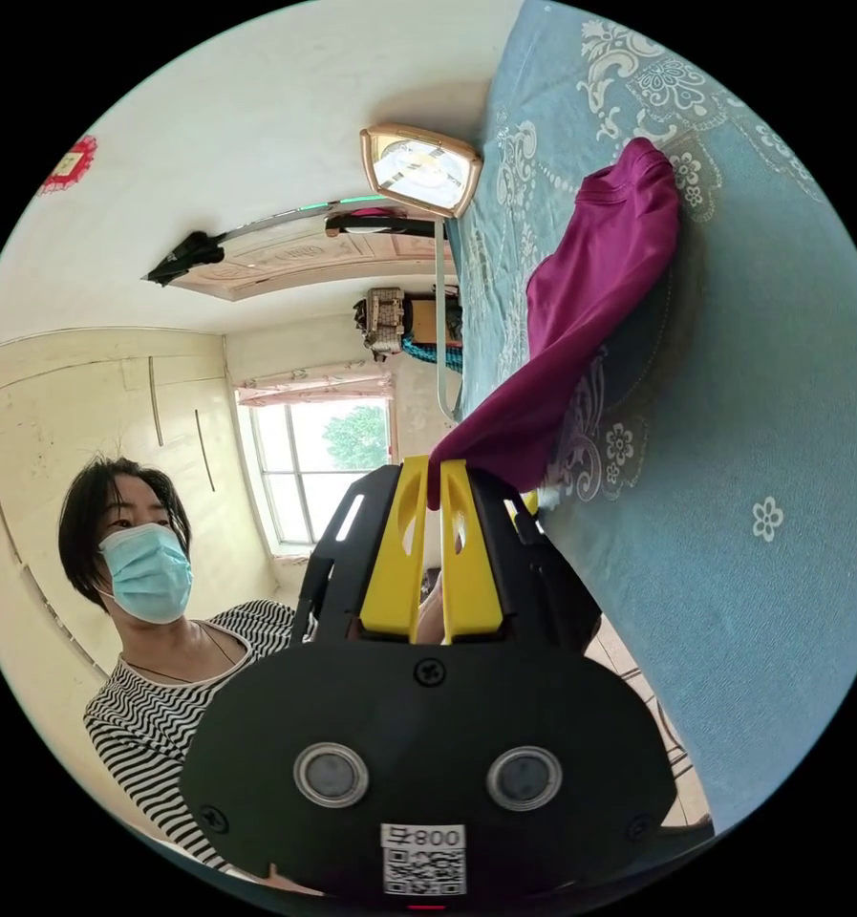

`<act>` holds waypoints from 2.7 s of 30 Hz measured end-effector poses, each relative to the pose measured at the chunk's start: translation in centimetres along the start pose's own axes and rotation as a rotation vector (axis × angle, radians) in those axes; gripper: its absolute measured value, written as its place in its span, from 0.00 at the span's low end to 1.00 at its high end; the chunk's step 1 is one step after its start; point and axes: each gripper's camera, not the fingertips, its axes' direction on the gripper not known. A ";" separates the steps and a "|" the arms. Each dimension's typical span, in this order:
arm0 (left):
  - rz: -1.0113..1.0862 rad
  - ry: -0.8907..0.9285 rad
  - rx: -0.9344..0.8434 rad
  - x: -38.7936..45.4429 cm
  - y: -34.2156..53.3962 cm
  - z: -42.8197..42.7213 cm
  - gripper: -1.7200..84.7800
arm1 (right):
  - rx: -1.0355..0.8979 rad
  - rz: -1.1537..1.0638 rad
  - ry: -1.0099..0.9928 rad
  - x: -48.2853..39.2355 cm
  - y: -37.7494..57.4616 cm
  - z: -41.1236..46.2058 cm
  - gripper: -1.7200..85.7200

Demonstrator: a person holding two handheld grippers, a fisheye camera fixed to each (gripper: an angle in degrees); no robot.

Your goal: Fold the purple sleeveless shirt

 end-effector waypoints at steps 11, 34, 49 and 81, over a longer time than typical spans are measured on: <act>0.047 -0.029 0.061 2.8 1.1 2.3 0.05 | 0.012 0.007 0.075 -3.8 1.2 -8.2 0.04; 0.465 0.021 -0.390 13.7 17.0 19.1 0.05 | 0.239 -0.241 0.145 -22.0 24.4 -39.2 0.04; 0.497 -0.098 -0.674 12.1 19.8 46.9 0.05 | 0.520 -0.234 0.149 -24.4 28.8 -67.4 0.04; 0.774 -0.247 -0.864 -1.0 17.2 118.2 0.04 | 0.722 -0.009 0.809 -24.4 -6.3 -131.3 0.04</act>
